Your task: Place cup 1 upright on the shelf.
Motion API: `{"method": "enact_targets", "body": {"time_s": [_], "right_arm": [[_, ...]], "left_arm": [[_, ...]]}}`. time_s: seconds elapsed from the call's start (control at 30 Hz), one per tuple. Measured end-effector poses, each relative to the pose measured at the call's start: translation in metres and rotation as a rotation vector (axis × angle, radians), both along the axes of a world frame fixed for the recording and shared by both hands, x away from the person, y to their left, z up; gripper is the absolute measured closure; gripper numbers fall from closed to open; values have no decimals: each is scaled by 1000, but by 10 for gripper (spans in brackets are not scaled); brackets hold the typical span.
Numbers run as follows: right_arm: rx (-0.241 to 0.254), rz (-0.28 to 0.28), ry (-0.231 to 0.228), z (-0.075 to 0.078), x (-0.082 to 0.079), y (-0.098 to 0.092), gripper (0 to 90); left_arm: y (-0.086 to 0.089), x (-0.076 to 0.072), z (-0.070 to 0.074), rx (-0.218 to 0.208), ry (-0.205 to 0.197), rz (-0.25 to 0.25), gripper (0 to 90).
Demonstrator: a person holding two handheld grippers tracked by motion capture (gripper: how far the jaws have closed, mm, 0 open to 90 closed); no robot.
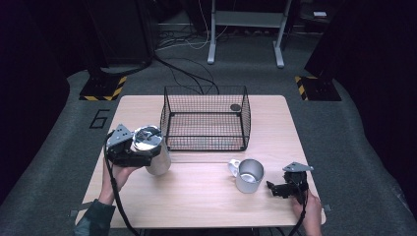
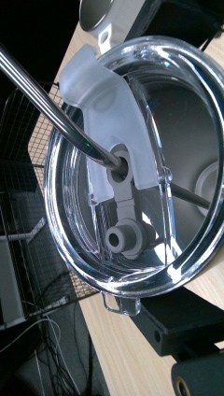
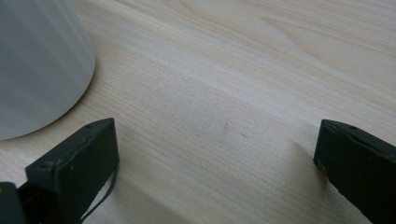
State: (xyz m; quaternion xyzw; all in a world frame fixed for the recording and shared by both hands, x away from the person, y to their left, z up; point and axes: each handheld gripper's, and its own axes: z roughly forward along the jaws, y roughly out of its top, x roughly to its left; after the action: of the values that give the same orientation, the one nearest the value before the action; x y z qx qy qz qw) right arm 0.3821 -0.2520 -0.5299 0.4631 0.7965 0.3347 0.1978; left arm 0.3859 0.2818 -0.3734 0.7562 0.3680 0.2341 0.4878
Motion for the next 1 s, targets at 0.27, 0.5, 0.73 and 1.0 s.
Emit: {"method": "enact_targets", "body": {"time_s": [0.27, 0.5, 0.73, 1.0], "right_arm": [[-2, 2, 1, 0, 0, 0, 0], [-2, 1, 2, 0, 0, 0, 0], [-3, 3, -1, 0, 0, 0, 0], [-2, 1, 2, 0, 0, 0, 0]], "left_arm": [[-14, -2, 10, 14, -11, -56, 40], [-23, 2, 15, 13, -6, -92, 40], [-33, 6, 22, 12, 0, -120, 40], [-45, 9, 29, 24, 4, -151, 40]]}}
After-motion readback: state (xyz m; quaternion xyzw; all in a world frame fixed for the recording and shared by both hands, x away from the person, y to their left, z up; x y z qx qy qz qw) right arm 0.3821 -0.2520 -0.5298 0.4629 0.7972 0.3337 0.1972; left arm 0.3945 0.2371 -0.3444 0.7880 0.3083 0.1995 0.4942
